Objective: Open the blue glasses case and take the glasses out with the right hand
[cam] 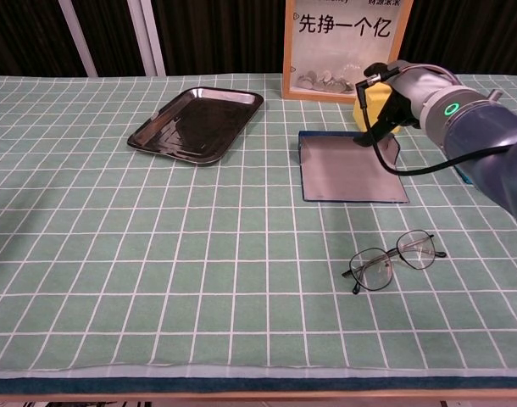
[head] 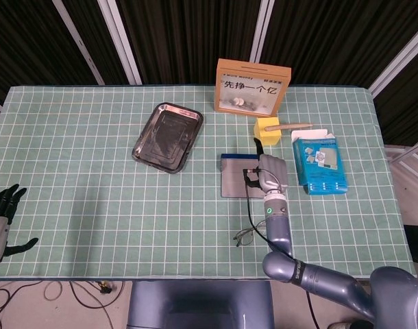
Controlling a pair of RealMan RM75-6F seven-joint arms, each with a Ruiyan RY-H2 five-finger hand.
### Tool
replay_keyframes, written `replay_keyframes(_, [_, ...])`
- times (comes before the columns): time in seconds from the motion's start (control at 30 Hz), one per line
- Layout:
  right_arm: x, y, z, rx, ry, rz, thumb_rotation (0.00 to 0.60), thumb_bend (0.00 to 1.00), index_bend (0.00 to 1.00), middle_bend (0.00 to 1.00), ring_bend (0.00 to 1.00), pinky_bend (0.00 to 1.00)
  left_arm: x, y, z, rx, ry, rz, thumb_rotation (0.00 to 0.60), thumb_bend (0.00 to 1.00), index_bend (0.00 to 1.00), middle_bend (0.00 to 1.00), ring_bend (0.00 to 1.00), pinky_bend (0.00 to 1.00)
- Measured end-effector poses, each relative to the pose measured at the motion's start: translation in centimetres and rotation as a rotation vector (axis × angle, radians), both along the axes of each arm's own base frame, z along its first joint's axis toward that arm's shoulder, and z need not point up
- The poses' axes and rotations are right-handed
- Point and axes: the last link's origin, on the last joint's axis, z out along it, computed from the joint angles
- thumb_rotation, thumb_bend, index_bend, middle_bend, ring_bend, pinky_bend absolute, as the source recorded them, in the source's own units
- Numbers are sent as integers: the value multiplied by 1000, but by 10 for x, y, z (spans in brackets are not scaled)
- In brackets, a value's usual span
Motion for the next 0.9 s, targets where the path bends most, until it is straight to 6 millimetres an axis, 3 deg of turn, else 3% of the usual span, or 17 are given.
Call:
replay_keyframes(0.13, [-3, 14, 12, 10, 14, 51, 600, 264, 0, 526, 497, 552, 0, 0, 0, 1, 3, -3, 600, 68, 0, 0, 0, 0])
replay_keyframes(0.27, [-13, 33, 32, 17, 67, 123, 600, 218, 0, 244, 185, 390, 0, -1, 1, 6, 9, -5, 600, 68, 0, 0, 0, 0])
replay_keyframes(0.37, [-29, 53, 52, 20, 112, 163, 600, 151, 0, 43, 19, 299, -1, -2, 2, 12, 16, -8, 600, 68, 0, 0, 0, 0])
replay_keyframes(0.6, [-83, 111, 101, 40, 231, 169, 600, 105, 0, 0, 0, 238, -2, -4, 4, 24, 55, -18, 600, 68, 0, 0, 0, 0])
replay_keyframes(0.9, [-137, 172, 134, -49, 286, 158, 600, 103, 0, 0, 0, 229, -4, -7, 6, 39, 74, -15, 600, 68, 0, 0, 0, 0])
